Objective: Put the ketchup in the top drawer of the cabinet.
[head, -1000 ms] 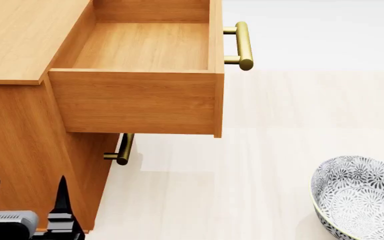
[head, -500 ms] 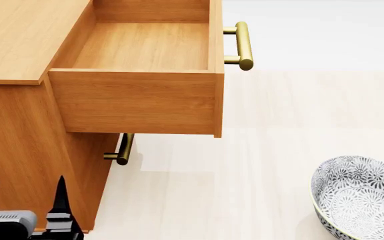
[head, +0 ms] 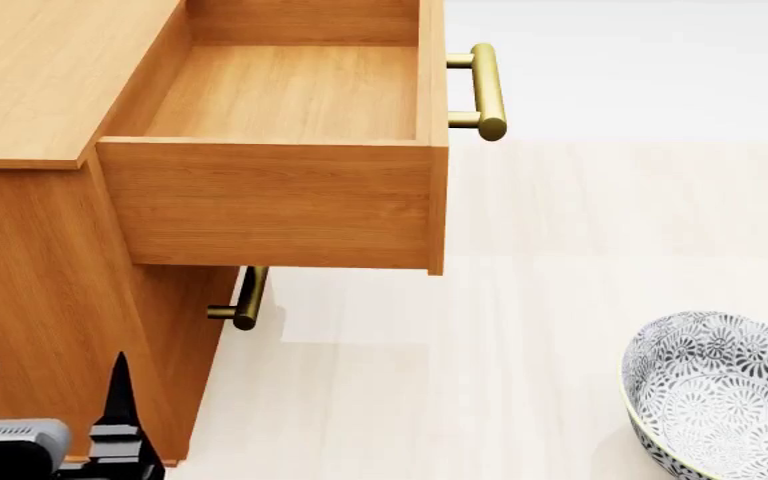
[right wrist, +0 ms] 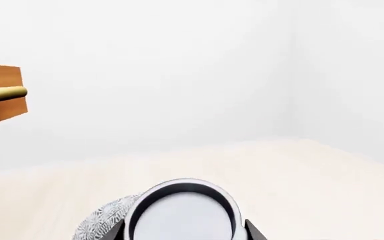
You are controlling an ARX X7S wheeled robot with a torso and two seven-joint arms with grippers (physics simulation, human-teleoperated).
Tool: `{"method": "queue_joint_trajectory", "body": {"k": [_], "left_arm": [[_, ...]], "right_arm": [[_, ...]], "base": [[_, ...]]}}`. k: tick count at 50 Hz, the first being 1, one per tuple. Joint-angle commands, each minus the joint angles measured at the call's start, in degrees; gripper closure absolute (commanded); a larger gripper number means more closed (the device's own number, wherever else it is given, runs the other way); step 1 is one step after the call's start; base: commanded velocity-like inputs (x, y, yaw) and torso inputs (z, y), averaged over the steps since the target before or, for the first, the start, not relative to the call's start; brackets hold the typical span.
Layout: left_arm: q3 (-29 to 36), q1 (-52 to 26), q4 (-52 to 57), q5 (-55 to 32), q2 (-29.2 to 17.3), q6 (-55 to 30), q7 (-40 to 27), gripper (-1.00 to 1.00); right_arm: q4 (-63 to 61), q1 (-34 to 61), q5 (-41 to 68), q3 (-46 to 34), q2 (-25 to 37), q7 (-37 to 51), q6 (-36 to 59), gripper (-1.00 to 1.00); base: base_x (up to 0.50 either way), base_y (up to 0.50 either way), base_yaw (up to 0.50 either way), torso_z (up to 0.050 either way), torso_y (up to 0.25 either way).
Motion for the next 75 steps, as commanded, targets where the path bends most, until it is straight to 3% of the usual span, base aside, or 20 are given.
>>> {"method": "queue_joint_trajectory", "body": {"k": [1, 27, 51, 62, 75], "left_arm": [[0.02, -0.26, -0.28, -0.49, -0.27, 0.10, 0.03, -1.00], [0.42, -1.31, -2.56, -1.08, -0.26, 0.90, 0.10, -1.00], [0.62, -1.53, -2.64, -1.24, -0.52, 1.07, -0.75, -1.00], [0.88, -1.83, -3.11, -1.26, -0.51, 1.24, -0.97, -1.00], [0.97, -1.97, -4.02, -1.43, -0.55, 2.00, -0.99, -1.00]], "right_arm": [[-8.13, 1.82, 1.06, 2.67, 4.10, 4.81, 4.89, 1.00], [-18.54, 12.33, 10.47, 5.55, 15.23, 17.22, 14.80, 1.00], [-17.31, 38.21, 17.01, -8.45, 27.63, 28.14, 20.77, 1.00], [-15.89, 45.91, 19.02, -11.80, 30.35, 28.97, 21.40, 1.00], [-13.04, 54.28, 18.33, -18.64, 29.33, 27.93, 20.50, 1.00]], "base": [[0.00, 0.00, 0.00, 0.000, 0.000], [0.00, 0.00, 0.00, 0.000, 0.000], [0.00, 0.00, 0.00, 0.000, 0.000], [0.00, 0.00, 0.00, 0.000, 0.000], [0.00, 0.00, 0.00, 0.000, 0.000]]}}
